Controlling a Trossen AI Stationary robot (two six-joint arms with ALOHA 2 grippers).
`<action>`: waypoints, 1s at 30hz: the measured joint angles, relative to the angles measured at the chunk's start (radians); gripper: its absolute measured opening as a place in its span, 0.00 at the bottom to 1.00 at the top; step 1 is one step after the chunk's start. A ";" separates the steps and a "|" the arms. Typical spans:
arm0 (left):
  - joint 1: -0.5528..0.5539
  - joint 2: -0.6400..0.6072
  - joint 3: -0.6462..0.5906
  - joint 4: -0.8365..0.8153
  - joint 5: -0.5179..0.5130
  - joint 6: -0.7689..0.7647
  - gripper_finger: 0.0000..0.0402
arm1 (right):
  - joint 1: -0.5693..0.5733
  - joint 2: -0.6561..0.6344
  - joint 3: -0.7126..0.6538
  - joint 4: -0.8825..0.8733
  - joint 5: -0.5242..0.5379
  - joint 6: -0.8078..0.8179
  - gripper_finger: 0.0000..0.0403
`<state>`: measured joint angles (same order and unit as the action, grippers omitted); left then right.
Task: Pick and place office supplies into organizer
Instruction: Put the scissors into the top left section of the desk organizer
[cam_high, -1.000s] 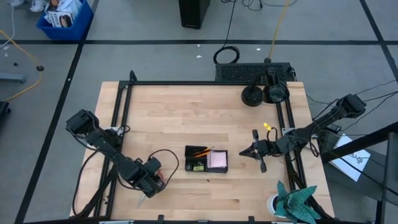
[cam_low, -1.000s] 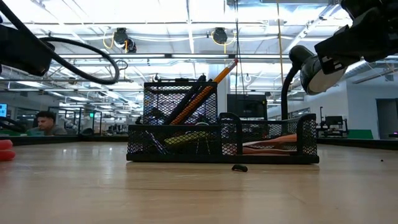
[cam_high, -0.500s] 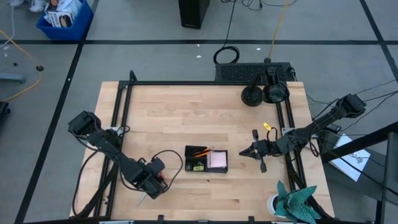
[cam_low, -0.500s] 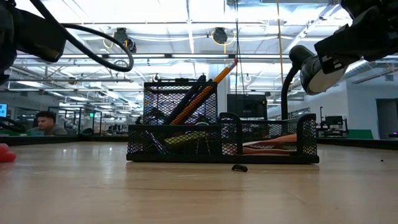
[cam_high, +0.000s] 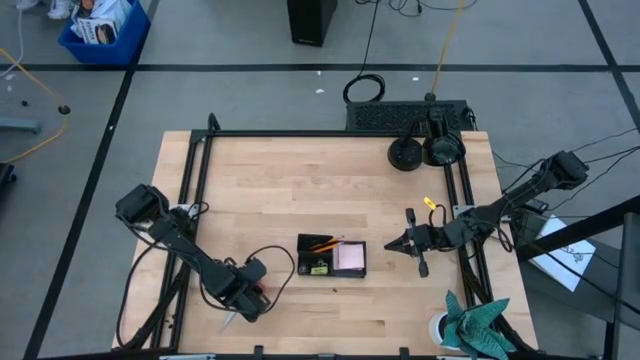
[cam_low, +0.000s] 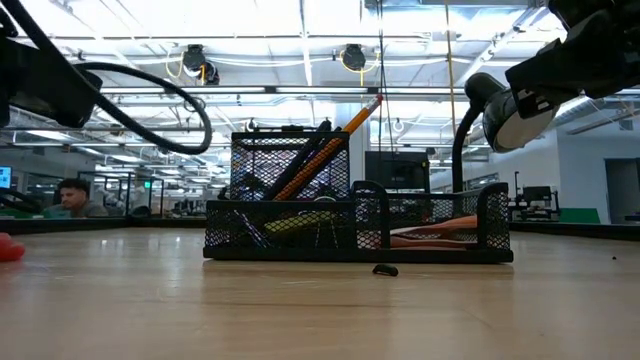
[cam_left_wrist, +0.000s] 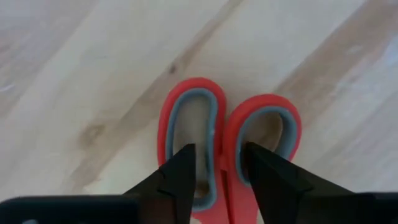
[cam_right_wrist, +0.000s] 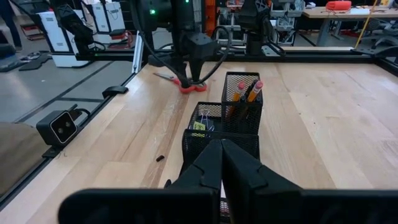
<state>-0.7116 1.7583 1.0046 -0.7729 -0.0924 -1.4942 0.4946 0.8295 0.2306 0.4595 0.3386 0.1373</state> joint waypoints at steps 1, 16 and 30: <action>0.000 0.003 0.000 0.011 0.002 0.007 0.35 | 0.000 0.000 0.000 0.000 0.000 0.000 0.00; -0.028 0.103 0.010 0.104 -0.091 0.090 0.27 | 0.000 0.000 0.000 0.000 0.000 0.002 0.00; -0.057 0.000 -0.004 0.124 -0.436 0.167 0.10 | 0.000 0.000 0.000 0.000 0.000 0.008 0.00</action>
<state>-0.7691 1.7584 1.0008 -0.6484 -0.5283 -1.3273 0.4946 0.8295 0.2306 0.4595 0.3386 0.1452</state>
